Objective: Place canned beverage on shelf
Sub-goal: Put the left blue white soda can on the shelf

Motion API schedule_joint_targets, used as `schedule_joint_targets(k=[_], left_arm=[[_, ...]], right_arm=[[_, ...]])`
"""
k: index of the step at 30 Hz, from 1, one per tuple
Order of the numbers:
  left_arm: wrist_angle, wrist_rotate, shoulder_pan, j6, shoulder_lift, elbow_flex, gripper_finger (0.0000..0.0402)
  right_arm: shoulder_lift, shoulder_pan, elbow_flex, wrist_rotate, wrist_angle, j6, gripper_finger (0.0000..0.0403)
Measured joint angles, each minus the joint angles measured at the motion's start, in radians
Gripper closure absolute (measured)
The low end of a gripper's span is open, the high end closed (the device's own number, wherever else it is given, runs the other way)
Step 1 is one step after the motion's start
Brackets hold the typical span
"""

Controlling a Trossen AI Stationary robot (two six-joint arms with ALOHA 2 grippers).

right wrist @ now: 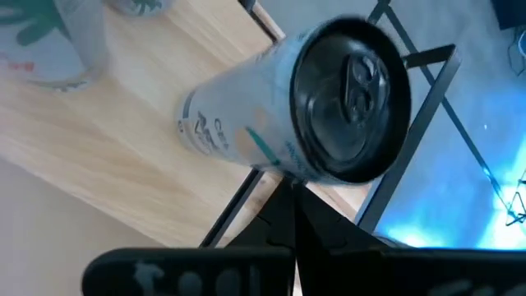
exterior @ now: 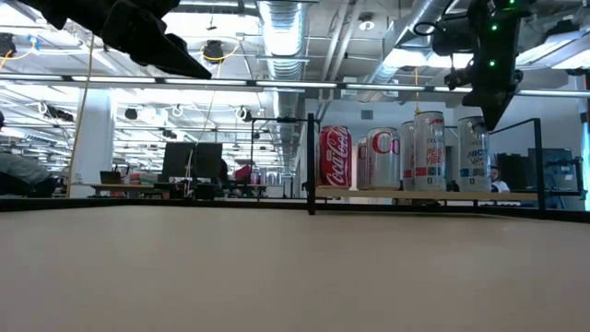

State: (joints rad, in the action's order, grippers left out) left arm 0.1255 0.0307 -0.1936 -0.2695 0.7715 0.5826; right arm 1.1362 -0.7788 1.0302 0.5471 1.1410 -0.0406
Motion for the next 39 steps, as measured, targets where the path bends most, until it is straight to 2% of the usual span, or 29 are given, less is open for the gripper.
schedule_joint_targets(k=[7,12,16,24,30,36,39], left_arm=[[0.022,0.0,0.0,-0.018,0.0,0.013,0.0098],[0.029,0.0,0.0,-0.018,0.0,0.013,0.0098],[0.029,0.001,0.0,-0.022,0.0,0.013,0.0098],[0.037,0.01,0.0,-0.026,0.0,0.013,0.0098],[0.044,0.01,0.0,-0.014,0.0,0.013,0.0098],[0.055,0.01,0.0,-0.003,0.0,0.013,0.0098],[0.067,0.01,0.0,0.002,0.0,0.013,0.0098]], right_arm=[[0.079,-0.001,0.0,0.014,-0.04,-0.009,0.0385],[0.152,0.0,0.0,0.106,-0.061,-0.01,0.0385],[0.18,-0.001,0.0,0.133,-0.085,-0.011,0.0385],[0.165,-0.01,0.0,0.143,-0.134,-0.021,0.0385],[0.163,-0.016,0.0,0.212,-0.158,-0.021,0.0385],[0.163,-0.016,0.0,0.209,-0.21,-0.047,0.0385],[0.163,-0.016,0.0,0.162,-0.19,-0.046,0.0385]])
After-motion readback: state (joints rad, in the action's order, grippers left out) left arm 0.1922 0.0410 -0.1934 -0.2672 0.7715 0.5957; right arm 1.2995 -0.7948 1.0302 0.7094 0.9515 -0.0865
